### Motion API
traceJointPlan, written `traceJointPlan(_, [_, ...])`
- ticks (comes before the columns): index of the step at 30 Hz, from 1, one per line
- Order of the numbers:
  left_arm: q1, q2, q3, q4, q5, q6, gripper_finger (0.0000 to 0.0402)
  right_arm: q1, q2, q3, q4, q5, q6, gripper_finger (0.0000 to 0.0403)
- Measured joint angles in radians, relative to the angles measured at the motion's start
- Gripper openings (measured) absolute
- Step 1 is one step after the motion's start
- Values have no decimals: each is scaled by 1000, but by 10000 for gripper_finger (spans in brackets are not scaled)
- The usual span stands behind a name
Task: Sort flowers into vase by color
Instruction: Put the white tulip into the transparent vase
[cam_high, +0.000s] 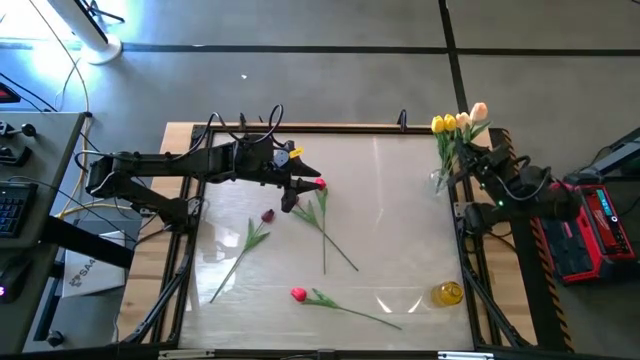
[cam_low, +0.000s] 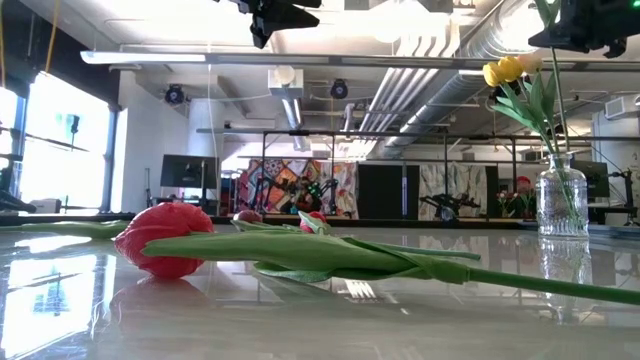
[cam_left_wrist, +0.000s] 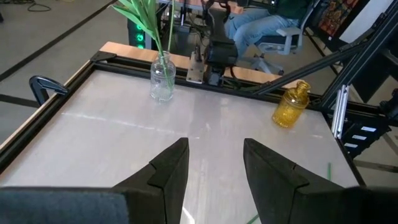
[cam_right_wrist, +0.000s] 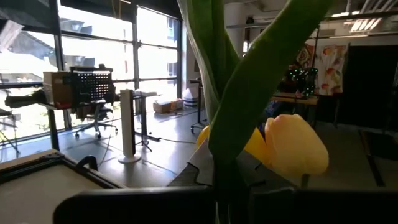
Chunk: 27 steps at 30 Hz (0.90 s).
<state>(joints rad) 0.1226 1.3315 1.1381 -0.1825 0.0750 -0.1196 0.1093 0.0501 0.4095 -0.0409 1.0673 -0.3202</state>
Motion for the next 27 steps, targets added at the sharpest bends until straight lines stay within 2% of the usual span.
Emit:
traceJointPlan(4, [0, 0, 0, 0, 0, 0, 143, -64, 1, -10, -7, -46, 31, 0])
traceJointPlan(11, [0, 0, 0, 0, 0, 0, 143, -147, 1, -155, 100, -59, 157, 0])
traceJointPlan(16, [0, 0, 0, 0, 0, 0, 143, -157, 2, -190, 130, -45, 155, 0])
traceJointPlan(21, [0, 0, 0, 0, 0, 0, 143, -157, 2, -190, 117, 6, 87, 1])
traceJointPlan(27, [0, 0, 0, 0, 0, 0, 143, -156, 2, -190, 68, 29, 126, 19])
